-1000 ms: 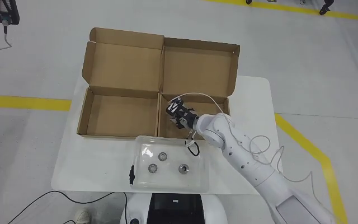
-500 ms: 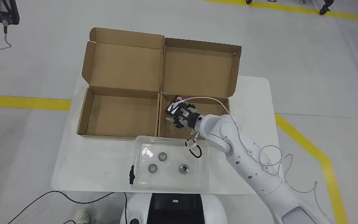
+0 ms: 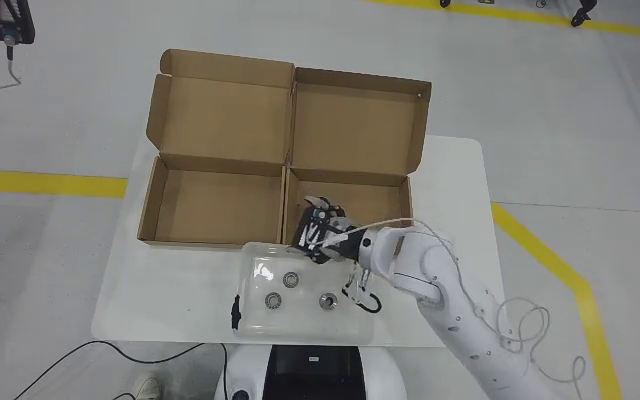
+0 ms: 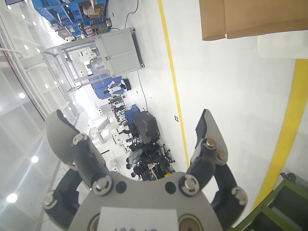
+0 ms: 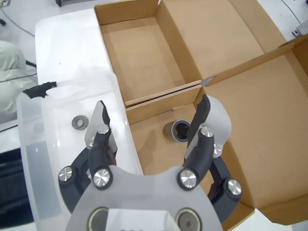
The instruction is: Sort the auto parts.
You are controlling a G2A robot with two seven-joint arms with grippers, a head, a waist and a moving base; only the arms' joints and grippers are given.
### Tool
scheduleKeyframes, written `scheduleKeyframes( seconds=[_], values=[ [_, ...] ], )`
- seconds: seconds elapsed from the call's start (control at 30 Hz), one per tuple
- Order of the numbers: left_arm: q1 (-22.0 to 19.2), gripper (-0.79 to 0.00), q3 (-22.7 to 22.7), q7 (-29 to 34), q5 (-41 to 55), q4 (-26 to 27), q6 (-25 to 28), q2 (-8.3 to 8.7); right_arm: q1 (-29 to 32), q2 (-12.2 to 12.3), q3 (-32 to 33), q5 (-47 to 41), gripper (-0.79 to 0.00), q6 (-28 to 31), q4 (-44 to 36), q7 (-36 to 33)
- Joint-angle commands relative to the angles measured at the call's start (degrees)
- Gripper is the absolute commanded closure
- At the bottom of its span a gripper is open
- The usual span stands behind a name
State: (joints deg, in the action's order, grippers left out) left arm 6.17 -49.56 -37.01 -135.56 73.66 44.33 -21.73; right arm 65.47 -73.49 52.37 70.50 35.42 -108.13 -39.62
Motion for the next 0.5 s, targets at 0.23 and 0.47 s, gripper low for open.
scheduleKeyframes(
  seconds=[0.23,0.47],
  values=[
    [0.0,-0.785,0.0,0.0,0.0,0.0,0.0,0.0,5.98,1.48,-1.44,3.1,-0.628,8.16,-3.44,4.01],
    [0.0,-0.785,0.0,0.0,0.0,0.0,0.0,0.0,12.87,3.51,2.18,6.94,-0.462,12.68,-2.43,10.11]
  ],
)
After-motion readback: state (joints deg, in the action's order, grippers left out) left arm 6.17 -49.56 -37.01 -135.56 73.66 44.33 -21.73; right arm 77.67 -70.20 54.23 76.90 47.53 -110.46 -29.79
